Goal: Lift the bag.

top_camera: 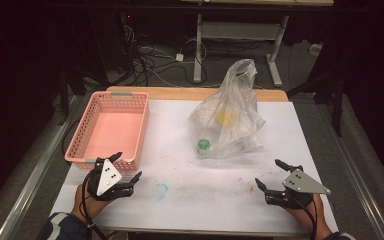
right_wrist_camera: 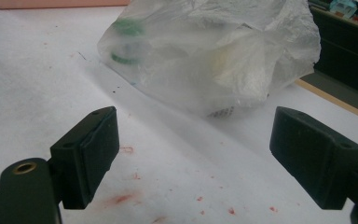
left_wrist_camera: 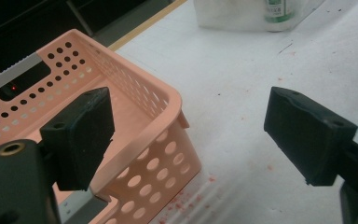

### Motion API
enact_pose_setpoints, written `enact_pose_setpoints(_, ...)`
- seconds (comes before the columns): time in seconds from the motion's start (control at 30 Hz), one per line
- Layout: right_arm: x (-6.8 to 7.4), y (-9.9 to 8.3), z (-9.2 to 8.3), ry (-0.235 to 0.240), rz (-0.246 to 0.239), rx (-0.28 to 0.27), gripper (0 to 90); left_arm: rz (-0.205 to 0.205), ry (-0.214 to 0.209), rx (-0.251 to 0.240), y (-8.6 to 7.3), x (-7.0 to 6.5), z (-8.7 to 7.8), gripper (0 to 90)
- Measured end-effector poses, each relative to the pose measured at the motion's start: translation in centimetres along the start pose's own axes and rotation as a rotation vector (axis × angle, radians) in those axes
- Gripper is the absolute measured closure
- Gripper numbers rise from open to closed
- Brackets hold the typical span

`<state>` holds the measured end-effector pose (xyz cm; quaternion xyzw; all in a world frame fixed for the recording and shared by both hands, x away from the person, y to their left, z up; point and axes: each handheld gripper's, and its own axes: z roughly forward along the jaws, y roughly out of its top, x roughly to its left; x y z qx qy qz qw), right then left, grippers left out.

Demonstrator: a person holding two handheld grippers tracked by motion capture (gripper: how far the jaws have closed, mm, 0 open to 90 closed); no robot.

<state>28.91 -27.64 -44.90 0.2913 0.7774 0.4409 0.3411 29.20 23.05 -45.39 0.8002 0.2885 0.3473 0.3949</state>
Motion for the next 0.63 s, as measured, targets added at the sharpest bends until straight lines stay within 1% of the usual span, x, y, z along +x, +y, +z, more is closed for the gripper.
enact_pose_setpoints(0.2, -0.11, -0.11, 0.03, 0.000, 0.006, 0.006, 16.4, 0.013, -0.002, 0.001, 0.17, -0.13, 0.17, 16.0)
enact_pose_setpoints(0.63, -0.18, -0.15, 0.03, 0.001, 0.007, 0.004, 16.9, 0.016, 0.000, 0.004, 0.27, -0.04, 0.32, 16.0)
